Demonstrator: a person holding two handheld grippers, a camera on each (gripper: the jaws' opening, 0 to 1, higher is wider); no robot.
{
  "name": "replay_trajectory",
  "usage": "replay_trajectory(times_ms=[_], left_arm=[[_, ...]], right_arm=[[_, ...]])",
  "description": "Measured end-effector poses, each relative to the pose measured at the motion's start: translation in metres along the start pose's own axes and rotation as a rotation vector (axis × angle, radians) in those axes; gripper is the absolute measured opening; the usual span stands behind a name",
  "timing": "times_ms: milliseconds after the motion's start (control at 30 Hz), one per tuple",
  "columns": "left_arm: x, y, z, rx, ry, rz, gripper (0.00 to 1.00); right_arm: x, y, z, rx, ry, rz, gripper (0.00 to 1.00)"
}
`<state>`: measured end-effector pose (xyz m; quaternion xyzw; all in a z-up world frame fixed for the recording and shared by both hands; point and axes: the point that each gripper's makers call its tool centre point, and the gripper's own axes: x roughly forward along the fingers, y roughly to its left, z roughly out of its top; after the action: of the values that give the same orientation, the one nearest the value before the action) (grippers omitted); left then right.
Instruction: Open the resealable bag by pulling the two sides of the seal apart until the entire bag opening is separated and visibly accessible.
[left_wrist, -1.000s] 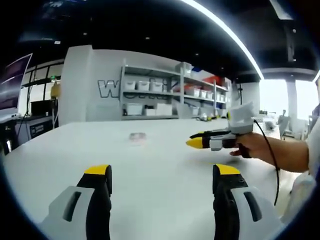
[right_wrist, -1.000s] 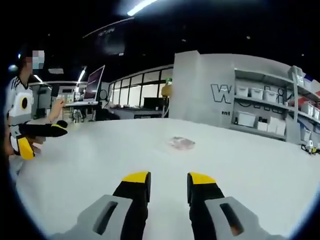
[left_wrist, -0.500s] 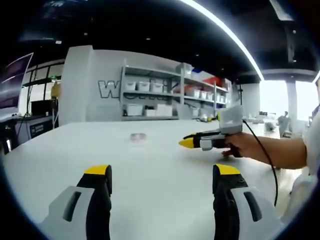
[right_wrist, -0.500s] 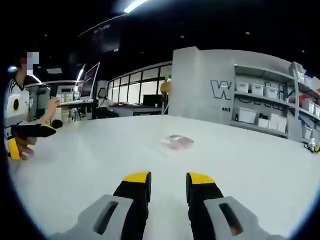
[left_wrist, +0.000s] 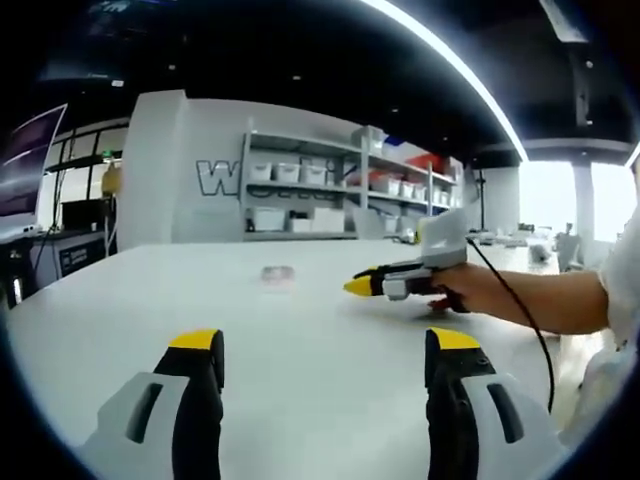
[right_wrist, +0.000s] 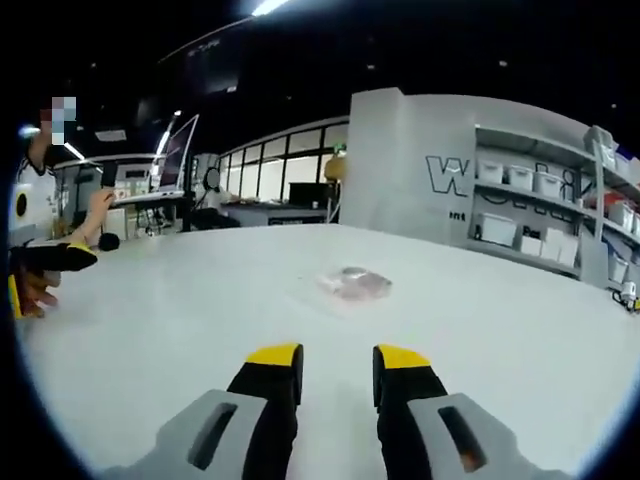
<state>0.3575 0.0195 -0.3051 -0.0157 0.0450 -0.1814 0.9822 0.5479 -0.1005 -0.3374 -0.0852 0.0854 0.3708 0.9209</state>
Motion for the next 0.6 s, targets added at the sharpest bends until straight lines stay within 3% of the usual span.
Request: replay_trajectory(times_ms=[600], left_arm=[[-0.003,0.003,-0.001,-0.005,0.001,0.004,0.82]], right_arm=[[0.027,0.000,0.003,-0.018,0.011,0.009,0.24]])
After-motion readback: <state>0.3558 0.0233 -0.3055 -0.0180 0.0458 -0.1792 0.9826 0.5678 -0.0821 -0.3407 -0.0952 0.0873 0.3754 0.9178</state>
